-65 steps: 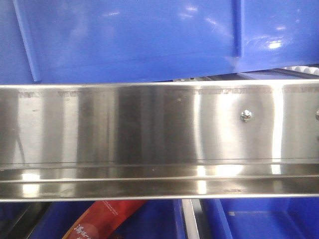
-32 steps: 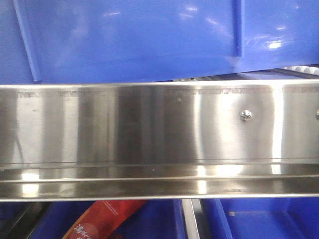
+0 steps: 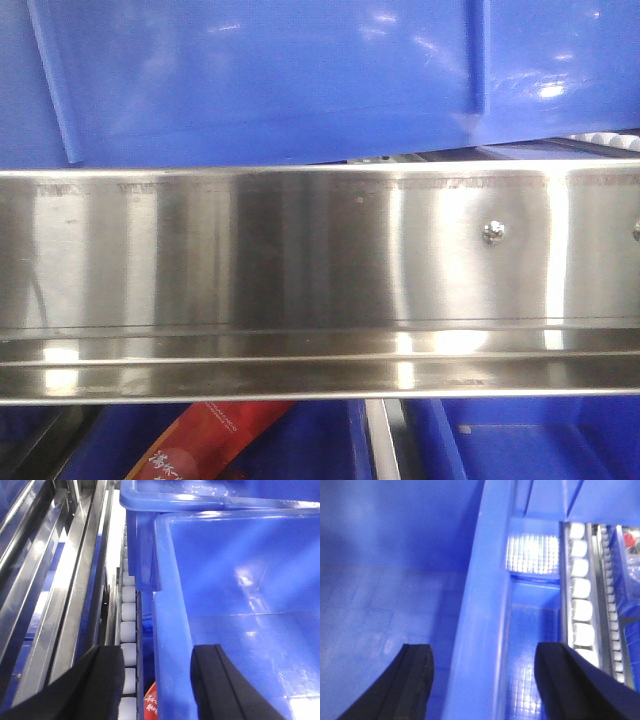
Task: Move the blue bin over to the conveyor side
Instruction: 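Close both grippers on opposite side rims of the blue bin, then lift the blue bin with both grippers and pull it off the rollers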
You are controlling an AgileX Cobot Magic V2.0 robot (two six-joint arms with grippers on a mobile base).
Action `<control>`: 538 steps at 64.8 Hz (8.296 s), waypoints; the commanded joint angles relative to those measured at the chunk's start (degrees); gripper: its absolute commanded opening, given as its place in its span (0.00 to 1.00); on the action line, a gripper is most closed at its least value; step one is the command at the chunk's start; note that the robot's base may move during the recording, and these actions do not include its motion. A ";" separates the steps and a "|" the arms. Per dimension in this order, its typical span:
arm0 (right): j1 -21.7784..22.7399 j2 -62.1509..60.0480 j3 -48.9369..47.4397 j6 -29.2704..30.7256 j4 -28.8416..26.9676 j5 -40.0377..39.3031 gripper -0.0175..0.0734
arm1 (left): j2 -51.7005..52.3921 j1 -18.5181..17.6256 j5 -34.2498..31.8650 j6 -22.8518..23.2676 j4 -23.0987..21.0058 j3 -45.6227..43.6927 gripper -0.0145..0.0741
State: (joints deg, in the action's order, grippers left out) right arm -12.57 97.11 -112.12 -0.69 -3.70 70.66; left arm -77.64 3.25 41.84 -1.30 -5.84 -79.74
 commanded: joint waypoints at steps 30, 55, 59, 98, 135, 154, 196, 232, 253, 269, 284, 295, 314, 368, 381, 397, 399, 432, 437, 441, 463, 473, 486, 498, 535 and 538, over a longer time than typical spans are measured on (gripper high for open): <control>-0.18 0.36 -0.43 1.26 0.39 -0.69 0.55 | -3.48 0.02 -0.89 3.48 0.76 -0.52 0.44; -0.18 0.50 -0.43 1.24 0.39 -0.69 0.55 | -3.47 0.02 -0.95 3.48 -0.55 -0.52 0.64; -0.18 0.61 -0.43 1.24 0.39 -0.69 0.55 | -3.47 0.02 -0.85 3.48 -1.67 -0.52 0.65; -0.18 0.54 -0.43 1.24 0.39 -0.69 0.55 | -5.66 0.02 3.72 2.96 -5.81 -0.52 0.58; -0.18 0.54 -0.43 1.24 0.39 -0.69 0.55 | -13.12 0.02 15.84 2.96 -4.46 -12.60 0.57; -0.18 0.54 -0.43 1.24 0.39 -0.69 0.55 | -13.47 0.02 16.90 2.96 -4.46 -13.57 0.57; -0.18 0.63 -0.43 2.20 0.39 -0.69 0.55 | -13.47 0.02 17.25 2.96 -4.10 -13.69 0.57; -0.18 1.49 -0.43 2.20 0.16 -0.69 0.55 | -13.47 0.02 17.45 2.96 -4.13 -13.69 0.57; -0.18 1.49 -0.43 2.20 0.16 -0.69 0.48 | -13.47 0.02 18.39 2.96 -4.13 -13.69 0.57; -0.18 1.49 -0.43 2.20 0.16 -0.69 0.43 | -13.47 0.02 18.37 2.96 -4.13 -13.69 0.50; -0.18 1.49 -0.43 2.20 0.16 -0.69 0.11 | -13.47 0.02 18.37 2.96 -4.13 -13.69 0.17; -0.18 1.49 -0.43 2.20 0.16 -0.69 0.10 | -13.47 0.02 18.37 2.96 -4.13 -13.69 0.15; -0.18 1.49 -0.43 2.20 0.16 -0.69 0.10 | -13.47 0.02 18.37 2.96 -4.13 -13.69 0.14; -0.18 -6.38 -0.43 0.69 1.49 -0.69 0.10 | -3.88 0.02 17.01 3.18 -3.99 -15.39 0.14; -0.18 -8.74 -0.43 -0.08 1.49 -0.69 0.11 | -0.77 0.02 17.56 3.45 -4.11 -15.39 0.14; -0.18 -12.49 -0.43 -0.97 1.49 -0.69 0.11 | 3.24 0.02 17.79 3.46 -4.11 -15.39 0.14; -0.18 -13.08 -0.32 -1.42 1.49 -0.69 0.11 | 3.79 0.02 18.01 3.46 -4.11 -15.39 0.14; -0.18 -26.16 14.36 -4.03 1.49 -2.37 0.11 | 10.77 0.02 24.96 3.46 -4.11 -15.26 0.14; -0.18 -28.05 15.17 -4.28 1.49 -2.37 0.11 | 12.18 0.02 24.96 3.46 -3.90 -14.48 0.14; -0.18 -29.46 15.41 -4.28 1.49 -2.65 0.11 | 13.80 0.02 25.10 3.46 -3.18 -12.91 0.14; -0.18 -35.14 17.63 -4.28 1.89 -0.83 0.11 | 23.72 0.02 21.84 3.46 -1.31 -3.48 0.14; -0.18 -37.99 20.74 -4.28 2.04 -2.31 0.11 | 24.05 0.02 21.36 3.46 -1.31 -3.48 0.14; -0.18 -38.38 20.86 -4.28 2.04 -2.46 0.11 | 24.05 0.02 21.36 3.46 -1.41 -3.48 0.14; -0.18 -38.38 20.86 -4.28 2.04 -2.85 0.11 | 24.05 0.02 21.36 3.46 -1.41 -3.48 0.14; -0.18 -38.38 20.86 -4.28 2.04 -2.95 0.11 | 24.05 0.02 21.36 3.46 -1.41 -3.48 0.14; -0.18 -38.38 20.86 -4.28 2.04 -2.95 0.11 | 24.05 0.02 21.36 3.46 -1.41 -3.48 0.14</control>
State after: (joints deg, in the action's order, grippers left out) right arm -13.04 60.04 -90.72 -6.12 -6.12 73.27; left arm -54.57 3.20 68.66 2.95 -10.42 -82.63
